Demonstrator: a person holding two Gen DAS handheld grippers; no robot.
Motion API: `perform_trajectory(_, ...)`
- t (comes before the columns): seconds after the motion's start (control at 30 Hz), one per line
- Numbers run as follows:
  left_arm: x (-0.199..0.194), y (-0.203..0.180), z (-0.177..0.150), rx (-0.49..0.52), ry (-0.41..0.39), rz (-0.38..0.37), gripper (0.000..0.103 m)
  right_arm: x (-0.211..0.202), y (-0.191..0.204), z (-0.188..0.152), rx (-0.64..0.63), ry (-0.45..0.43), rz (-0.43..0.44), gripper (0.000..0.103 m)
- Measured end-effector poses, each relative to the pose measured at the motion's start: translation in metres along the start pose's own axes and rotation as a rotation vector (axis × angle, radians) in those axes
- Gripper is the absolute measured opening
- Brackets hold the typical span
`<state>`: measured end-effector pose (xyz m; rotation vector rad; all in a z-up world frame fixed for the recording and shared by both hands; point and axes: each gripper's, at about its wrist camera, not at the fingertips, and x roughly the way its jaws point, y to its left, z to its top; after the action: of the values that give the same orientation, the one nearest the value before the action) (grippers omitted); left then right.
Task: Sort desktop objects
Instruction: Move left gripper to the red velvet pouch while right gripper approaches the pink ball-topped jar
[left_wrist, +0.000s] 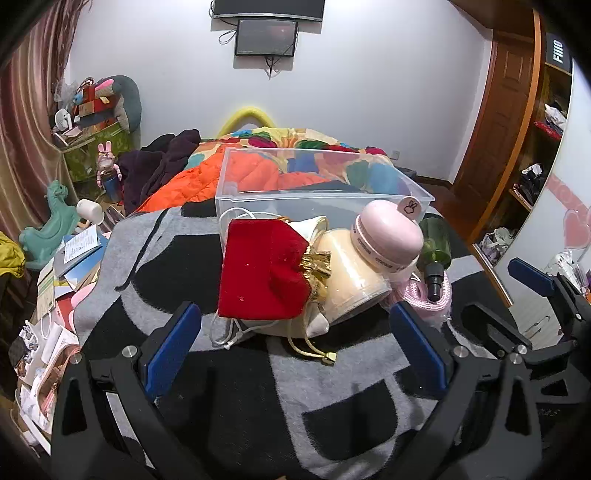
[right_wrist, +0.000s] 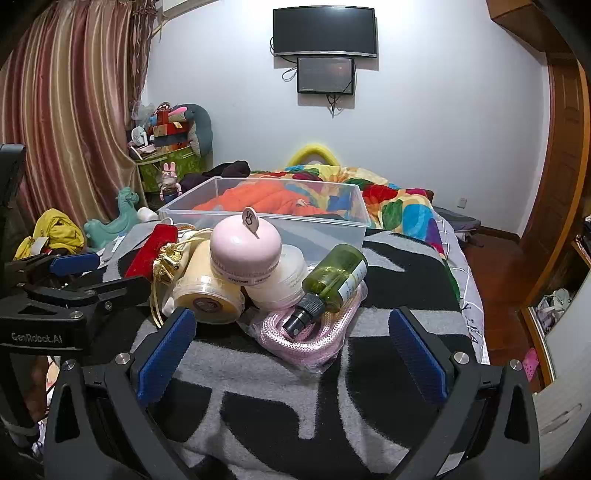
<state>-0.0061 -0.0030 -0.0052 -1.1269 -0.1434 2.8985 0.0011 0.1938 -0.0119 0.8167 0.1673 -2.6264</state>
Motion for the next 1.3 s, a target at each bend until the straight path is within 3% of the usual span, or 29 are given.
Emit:
perform_trajectory(1.17, 0.0037, -0.0038, -0.0017, 0.016, 0.019, -0.016, 0.103, 0.0062, -0.0077, -0.0014, 0.042, 0.036, 0.022, 0.103)
perform_trajectory(1.3, 0.0044, -0.0008, 0.0007, 0.011, 0.026, -0.057, 0.103, 0.0091, -0.0097, -0.001, 0.037, 0.044, 0.018, 0.103)
